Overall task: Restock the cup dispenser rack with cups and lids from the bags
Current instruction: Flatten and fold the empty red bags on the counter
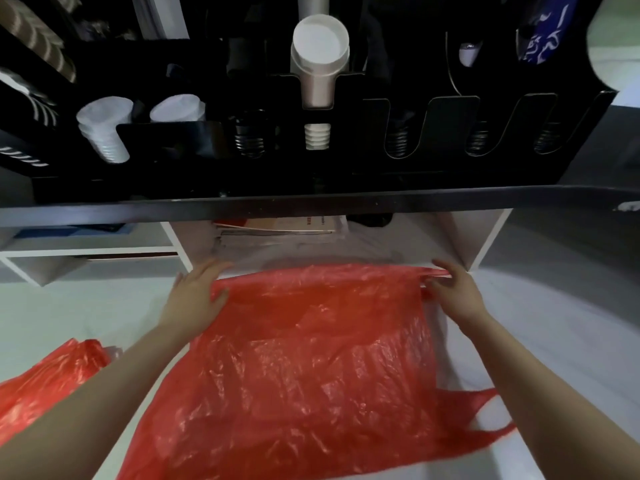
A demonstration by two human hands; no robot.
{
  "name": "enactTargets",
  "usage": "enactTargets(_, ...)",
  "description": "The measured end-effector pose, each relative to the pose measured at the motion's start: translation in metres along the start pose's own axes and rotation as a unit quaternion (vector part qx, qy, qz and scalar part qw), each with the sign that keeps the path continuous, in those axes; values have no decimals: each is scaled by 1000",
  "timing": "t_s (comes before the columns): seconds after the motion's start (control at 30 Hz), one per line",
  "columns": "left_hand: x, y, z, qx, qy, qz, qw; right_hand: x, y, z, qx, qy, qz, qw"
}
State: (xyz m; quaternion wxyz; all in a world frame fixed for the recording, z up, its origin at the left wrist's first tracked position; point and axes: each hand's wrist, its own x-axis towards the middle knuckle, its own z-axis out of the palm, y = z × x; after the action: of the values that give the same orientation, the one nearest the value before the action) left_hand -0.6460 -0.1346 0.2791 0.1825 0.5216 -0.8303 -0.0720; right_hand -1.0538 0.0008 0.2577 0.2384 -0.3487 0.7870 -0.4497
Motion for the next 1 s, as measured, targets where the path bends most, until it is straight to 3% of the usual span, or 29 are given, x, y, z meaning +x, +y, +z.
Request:
enactTargets(0.1,1,14,6,-88,-34,-12,995,-10,-13,1,-186,70,-87,976)
enactTargets(0.2,6,23,7,-174,-64,-60,981,-13,-30,3,-170,102,-146,969)
enactTargets(0.3,12,28,13,-92,-112,-76,987,-14,-50,19,-174,60,-234,955)
enactTargets(0.37,12,33,20,-4,-187,-76,979,-17,-59,38,-212,-19,-257,943)
enactTargets(0.5,4,32,44,84,-272,-59,957,-22,-53,77,-378,-168,-230,881)
enactTargets(0.6,-13,19,61,106,-297,-62,947,-27,-29,94,-436,-234,-201,845)
enactTargets(0.7,-27,5,69,96,-289,-83,949,-28,-4,95,-475,-242,-183,826)
enactTargets(1.0,-20,-1,65,84,-274,-53,957,-6,9,85,-485,-213,-165,832)
